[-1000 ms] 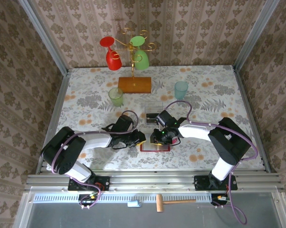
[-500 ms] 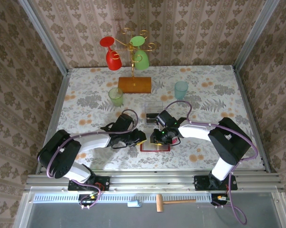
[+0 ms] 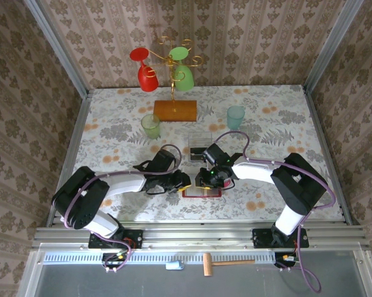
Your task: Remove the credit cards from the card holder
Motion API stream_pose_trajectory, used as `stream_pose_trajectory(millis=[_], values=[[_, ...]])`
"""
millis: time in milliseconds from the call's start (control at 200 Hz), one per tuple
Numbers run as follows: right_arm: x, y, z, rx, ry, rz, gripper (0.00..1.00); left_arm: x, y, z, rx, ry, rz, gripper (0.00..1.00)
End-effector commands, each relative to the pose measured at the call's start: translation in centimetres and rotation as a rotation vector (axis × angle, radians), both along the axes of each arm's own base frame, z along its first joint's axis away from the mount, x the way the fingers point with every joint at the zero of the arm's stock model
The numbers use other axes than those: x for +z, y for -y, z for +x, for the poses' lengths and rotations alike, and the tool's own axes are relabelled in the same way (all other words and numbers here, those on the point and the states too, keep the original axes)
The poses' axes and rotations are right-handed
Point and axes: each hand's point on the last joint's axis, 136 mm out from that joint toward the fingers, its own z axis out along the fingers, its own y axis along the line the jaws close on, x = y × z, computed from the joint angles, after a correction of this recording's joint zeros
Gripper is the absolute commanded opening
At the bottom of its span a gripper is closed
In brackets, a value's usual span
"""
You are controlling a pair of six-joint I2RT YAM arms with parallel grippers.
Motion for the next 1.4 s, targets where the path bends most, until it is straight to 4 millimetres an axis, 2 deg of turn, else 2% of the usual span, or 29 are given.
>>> stream_pose_trajectory(millis=[0, 270, 575, 865, 1075, 1395], values=[[-0.3, 0.9, -0.4, -0.004, -0.012, -0.031, 0.27, 0.2, 0.6, 0.0, -0.023, -0.006, -0.008, 0.26], [-0.3, 0.9, -0.5, -0.005, -0.014, -0.029, 0.27, 0.0, 0.8, 0.0, -0.018, -0.012, -0.015, 0.25], [-0.4, 0.9, -0.6, -0.003, -0.016, -0.025, 0.27, 0.6, 1.5, 0.6, -0.012, 0.004, -0.048, 0.18], [-0.3, 0.9, -0.6, -0.004, -0.016, -0.022, 0.27, 0.7, 1.7, 1.2, -0.005, 0.014, -0.051, 0.22], [1.3, 1.0, -0.1, -0.013, 0.018, -0.005, 0.27, 0.9, 1.5, 1.6, -0.001, 0.023, -0.051, 0.22], [3.9, 3.2, 0.4, -0.054, 0.072, -0.014, 0.29, 2.3, 2.3, 2.1, -0.039, 0.055, -0.064, 0.23]])
